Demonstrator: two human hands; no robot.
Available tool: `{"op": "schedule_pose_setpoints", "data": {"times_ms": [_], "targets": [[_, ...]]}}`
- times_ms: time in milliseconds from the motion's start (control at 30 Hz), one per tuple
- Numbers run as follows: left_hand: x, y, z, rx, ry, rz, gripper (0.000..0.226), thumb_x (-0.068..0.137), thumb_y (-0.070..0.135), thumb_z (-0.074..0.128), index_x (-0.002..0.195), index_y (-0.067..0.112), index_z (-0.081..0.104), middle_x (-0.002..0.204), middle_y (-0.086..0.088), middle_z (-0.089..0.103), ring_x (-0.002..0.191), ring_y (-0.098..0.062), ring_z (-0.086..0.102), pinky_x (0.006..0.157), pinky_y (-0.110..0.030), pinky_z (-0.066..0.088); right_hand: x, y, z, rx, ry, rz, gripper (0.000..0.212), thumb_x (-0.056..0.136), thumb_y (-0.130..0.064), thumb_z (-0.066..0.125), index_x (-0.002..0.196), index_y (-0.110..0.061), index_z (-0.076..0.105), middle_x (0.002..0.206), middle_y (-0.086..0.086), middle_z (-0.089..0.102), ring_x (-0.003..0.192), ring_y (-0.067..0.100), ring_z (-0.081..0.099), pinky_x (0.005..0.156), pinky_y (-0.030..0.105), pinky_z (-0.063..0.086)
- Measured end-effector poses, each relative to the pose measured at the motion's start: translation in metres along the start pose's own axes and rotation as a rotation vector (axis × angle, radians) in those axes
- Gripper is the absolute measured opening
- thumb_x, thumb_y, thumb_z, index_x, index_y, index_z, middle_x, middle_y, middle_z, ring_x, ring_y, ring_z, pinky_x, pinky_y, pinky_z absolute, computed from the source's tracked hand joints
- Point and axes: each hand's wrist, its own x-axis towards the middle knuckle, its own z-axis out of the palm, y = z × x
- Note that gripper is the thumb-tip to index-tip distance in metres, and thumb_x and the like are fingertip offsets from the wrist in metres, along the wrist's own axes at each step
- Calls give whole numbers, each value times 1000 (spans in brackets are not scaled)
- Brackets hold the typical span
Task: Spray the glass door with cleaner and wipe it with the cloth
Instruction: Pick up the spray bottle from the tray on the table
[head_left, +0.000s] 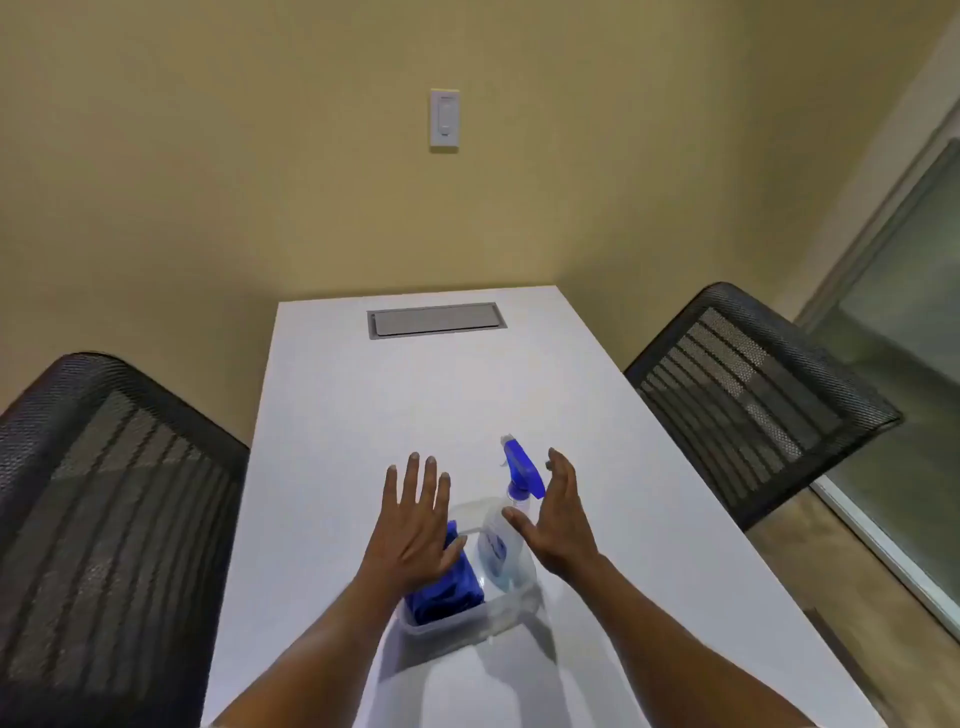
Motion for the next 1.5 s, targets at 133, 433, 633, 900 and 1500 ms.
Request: {"op": "schedule_pose_setpoints", "data": {"times_ms": [133, 433, 633, 900, 1500], "targets": [[-2, -1, 35, -43, -119, 16, 85, 83, 66, 42, 137, 2, 49, 147, -27, 40, 137, -49, 33, 108, -64, 18, 2, 0, 18, 274, -11, 71, 92, 75, -38, 77, 147, -33, 18, 148, -14, 30, 136, 15, 41, 107, 34, 46], [8, -3, 78, -93, -265, 120, 96, 83, 80, 27, 139, 5, 48, 146, -25, 42, 135, -47, 37, 109, -63, 11, 1, 1, 42, 417, 107, 164, 62, 80, -22, 71, 136, -13, 46, 120, -1, 64, 109, -1, 60, 90, 13, 45], [7, -2, 94, -125, -360, 146, 100, 83, 84, 23, 140, 6, 46, 147, -24, 41, 135, -47, 37, 111, -56, -6, 12, -6, 44, 526, 152, 221, 50, 82, -5, 72, 126, -14, 50, 98, 7, 66, 89, 4, 63, 82, 16, 49], [9, -7, 104, -133, -381, 155, 99, 79, 83, 31, 134, 4, 54, 140, -24, 50, 127, -46, 49, 109, -59, 16, 21, -23, 44, 610, 49, 226, 53, 80, -21, 69, 130, -17, 50, 95, -1, 58, 88, 15, 57, 78, 23, 53], [48, 15, 33, -132, -205, 336, 104, 77, 83, 32, 148, 7, 31, 156, -17, 29, 145, -39, 22, 112, -61, 25, 6, -83, -16, 679, 272, 259, 56, 91, -21, 68, 141, -14, 43, 118, 8, 58, 103, 17, 60, 78, 18, 56]]}}
